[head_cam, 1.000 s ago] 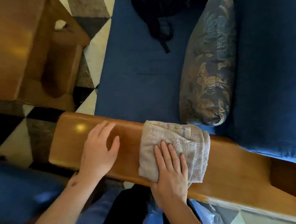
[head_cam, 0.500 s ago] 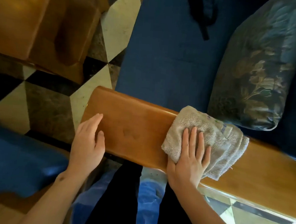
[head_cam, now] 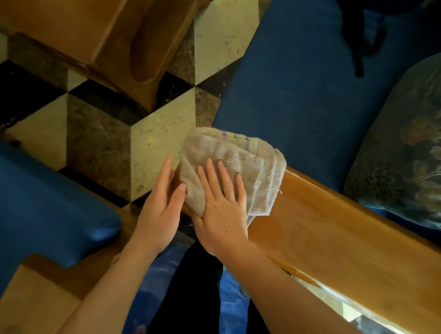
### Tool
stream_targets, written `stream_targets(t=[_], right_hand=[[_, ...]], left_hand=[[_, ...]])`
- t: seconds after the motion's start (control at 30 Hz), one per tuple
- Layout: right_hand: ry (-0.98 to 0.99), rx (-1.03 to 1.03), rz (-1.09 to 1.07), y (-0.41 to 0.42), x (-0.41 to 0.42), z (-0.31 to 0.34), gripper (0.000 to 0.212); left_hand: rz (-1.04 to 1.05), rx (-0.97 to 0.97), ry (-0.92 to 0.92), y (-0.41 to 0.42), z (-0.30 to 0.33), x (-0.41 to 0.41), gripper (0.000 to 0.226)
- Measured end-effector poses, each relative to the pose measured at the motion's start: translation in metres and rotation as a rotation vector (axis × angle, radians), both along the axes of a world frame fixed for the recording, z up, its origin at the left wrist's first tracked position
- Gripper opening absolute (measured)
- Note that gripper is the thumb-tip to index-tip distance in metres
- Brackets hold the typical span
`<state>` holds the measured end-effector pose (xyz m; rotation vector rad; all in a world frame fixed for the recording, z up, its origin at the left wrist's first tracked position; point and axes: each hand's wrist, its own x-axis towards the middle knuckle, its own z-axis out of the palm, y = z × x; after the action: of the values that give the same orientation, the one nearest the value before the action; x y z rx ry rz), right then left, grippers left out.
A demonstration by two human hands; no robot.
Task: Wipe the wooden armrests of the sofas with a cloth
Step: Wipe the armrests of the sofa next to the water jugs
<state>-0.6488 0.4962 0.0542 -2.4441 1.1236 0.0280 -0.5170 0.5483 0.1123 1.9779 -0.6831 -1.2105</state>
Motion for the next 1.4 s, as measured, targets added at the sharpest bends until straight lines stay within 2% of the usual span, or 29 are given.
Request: stream_targets(t=[0.1, 0.13, 0.23, 0.27, 0.33, 0.47, 0.6, 0.77, 0.87, 1.0, 1.07, 1.13, 1.23, 1.27, 1.33, 1.4], right_hand=[[-0.025, 0.015, 0.333, -0.009, -0.021, -0.006, 0.079], [-0.013, 0.005, 0.430, -0.016, -0.033, -0.005, 0.080], [-0.001, -0.019, 0.613, -0.034, -0.071, -0.003, 0.079], [-0.015, -0.026, 0.631, -0.038, -0.085, -0.002, 0.078], [-0.033, -0.041, 0.619, -0.043, -0.110, -0.003, 0.075], [-0.072, -0.056, 0.502, -0.038, -0.157, -0.004, 0.067], [-0.101, -0.074, 0.349, -0.029, -0.227, -0.004, 0.059], [-0.025, -0.075, 0.116, -0.008, -0.306, -0.004, 0.070], [0.071, -0.075, -0.207, 0.028, -0.314, -0.001, 0.075], [0.099, -0.003, -0.720, 0.059, -0.258, 0.007, 0.072], [0.073, 0.049, -0.914, 0.056, -0.221, 0.010, 0.077], [0.023, 0.069, -1.108, 0.044, -0.191, 0.014, 0.081], [0.001, 0.126, -1.266, 0.028, -0.147, 0.018, 0.082], [0.027, 0.134, -1.229, 0.027, -0.137, 0.018, 0.082], [0.045, 0.147, -1.015, 0.034, -0.112, 0.018, 0.085], [0.059, 0.132, -0.784, 0.041, -0.091, 0.018, 0.092]], left_hand=[[0.102, -0.042, 0.085, -0.002, -0.001, 0.001, 0.073], [0.078, -0.007, 0.002, -0.002, 0.001, -0.001, 0.074], [-0.221, 0.188, -0.616, 0.001, 0.002, -0.020, 0.069], [-0.339, 0.198, -0.752, -0.001, 0.003, -0.032, 0.068], [-0.488, 0.174, -0.786, -0.003, 0.003, -0.060, 0.067], [-0.663, 0.116, -0.759, -0.005, -0.006, -0.119, 0.056], [-0.828, 0.039, -0.760, -0.020, -0.008, -0.176, 0.056], [-1.057, -0.042, -0.732, -0.048, -0.004, -0.244, 0.058], [-1.229, -0.119, -0.700, -0.069, -0.003, -0.279, 0.057], [-1.355, -0.283, -0.640, -0.093, -0.007, -0.294, 0.038], [-1.291, -0.360, -0.597, -0.102, -0.009, -0.275, 0.036], [-1.076, -0.358, -0.608, -0.104, -0.013, -0.241, 0.038], [-0.764, -0.099, -0.745, -0.082, -0.022, -0.163, 0.047], [-0.700, 0.000, -0.785, -0.072, -0.023, -0.139, 0.050], [-0.524, 0.162, -0.829, -0.048, -0.021, -0.087, 0.052], [-0.372, 0.208, -0.812, -0.031, -0.019, -0.048, 0.052]])
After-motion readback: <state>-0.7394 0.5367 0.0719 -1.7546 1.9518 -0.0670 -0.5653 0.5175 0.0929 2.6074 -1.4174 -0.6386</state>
